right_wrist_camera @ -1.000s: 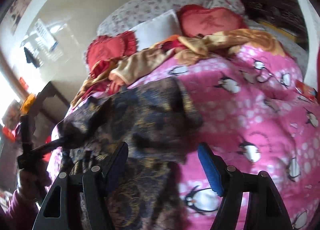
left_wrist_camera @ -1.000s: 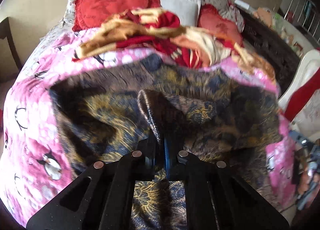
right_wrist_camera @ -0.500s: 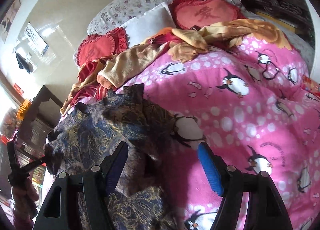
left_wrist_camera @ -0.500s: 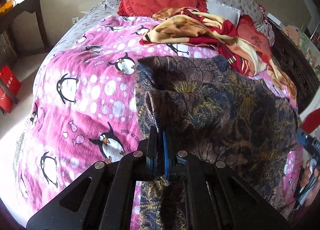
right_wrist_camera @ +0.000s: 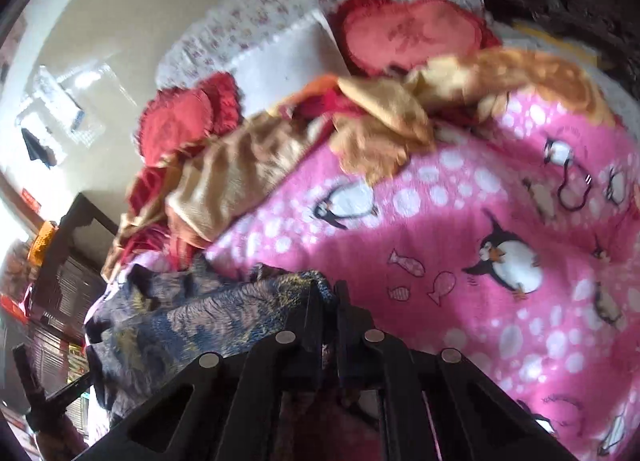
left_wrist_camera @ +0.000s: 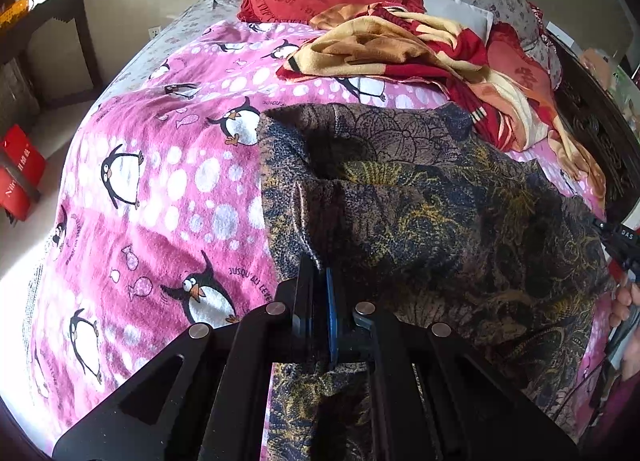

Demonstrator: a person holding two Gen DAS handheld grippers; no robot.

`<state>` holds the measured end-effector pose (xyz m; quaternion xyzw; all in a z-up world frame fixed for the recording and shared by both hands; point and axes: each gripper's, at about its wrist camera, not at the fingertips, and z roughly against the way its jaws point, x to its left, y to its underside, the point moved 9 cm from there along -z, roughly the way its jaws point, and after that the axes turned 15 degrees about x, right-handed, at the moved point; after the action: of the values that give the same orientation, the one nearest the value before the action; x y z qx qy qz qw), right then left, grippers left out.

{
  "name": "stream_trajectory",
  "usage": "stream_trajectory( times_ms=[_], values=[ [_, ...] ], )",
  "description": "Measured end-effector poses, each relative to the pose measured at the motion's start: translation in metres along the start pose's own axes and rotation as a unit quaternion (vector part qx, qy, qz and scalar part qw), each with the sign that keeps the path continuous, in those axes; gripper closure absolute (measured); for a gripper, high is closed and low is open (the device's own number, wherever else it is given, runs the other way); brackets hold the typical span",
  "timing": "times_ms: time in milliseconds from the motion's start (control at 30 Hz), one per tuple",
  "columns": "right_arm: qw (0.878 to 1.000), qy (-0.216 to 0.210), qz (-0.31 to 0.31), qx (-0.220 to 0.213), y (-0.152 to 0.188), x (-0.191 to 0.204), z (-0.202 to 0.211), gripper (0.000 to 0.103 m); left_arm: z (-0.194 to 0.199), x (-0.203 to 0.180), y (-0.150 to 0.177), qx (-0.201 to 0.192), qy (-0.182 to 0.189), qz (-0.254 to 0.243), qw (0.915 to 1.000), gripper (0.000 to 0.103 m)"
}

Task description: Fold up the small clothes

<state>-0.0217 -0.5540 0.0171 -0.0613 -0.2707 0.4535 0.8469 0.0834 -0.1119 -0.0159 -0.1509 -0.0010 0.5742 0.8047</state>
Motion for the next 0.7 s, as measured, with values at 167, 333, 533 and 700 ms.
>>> stream_trajectory(
  times_ms=[167,333,533,700],
  values=[
    [0.999,-0.016,-0.045,-0.015,0.007,-0.019,0.015,0.052,-0.003,0.002,0.000,0.004,0.002,0.004,1.0000,0.099],
    [0.996,-0.087,-0.014,-0.004,0.063,-0.012,0.050,0.050,-0.007,0.006,0.001,0.005,0.015,0.014,0.9998,0.098],
    [0.993,-0.111,0.038,0.028,0.098,0.017,0.028,0.067,-0.008,-0.004,0.006,0.005,-0.001,0.016,0.9999,0.098],
    [0.993,-0.101,0.045,0.031,0.112,0.022,0.047,0.089,0.014,-0.009,0.017,-0.007,-0.002,-0.012,0.9999,0.098]
  ],
)
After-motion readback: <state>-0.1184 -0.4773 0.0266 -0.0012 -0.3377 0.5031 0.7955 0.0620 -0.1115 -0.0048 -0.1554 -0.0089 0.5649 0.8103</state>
